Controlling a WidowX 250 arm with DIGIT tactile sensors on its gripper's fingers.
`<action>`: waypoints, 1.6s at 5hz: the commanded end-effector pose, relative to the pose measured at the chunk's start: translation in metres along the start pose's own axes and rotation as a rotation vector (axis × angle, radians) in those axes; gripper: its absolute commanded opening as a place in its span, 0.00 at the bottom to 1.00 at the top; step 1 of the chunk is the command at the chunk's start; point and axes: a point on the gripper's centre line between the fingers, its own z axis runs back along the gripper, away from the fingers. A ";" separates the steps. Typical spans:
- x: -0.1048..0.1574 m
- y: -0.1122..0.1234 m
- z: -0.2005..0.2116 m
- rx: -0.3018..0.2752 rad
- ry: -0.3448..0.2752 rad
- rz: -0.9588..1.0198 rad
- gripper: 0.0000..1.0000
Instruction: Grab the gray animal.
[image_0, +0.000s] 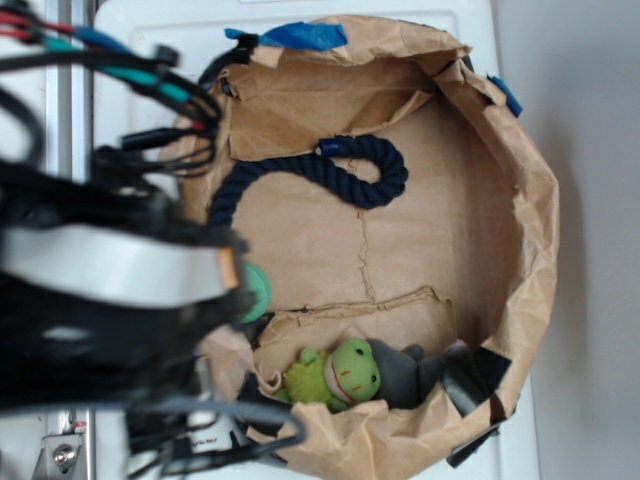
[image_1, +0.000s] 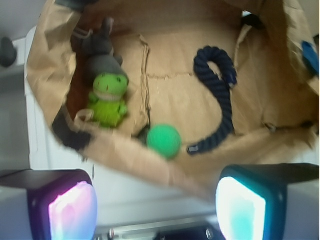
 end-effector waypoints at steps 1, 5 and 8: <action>0.041 0.008 -0.019 -0.063 -0.049 0.096 1.00; 0.077 -0.008 -0.094 -0.133 -0.127 0.039 1.00; 0.077 -0.008 -0.094 -0.133 -0.127 0.039 1.00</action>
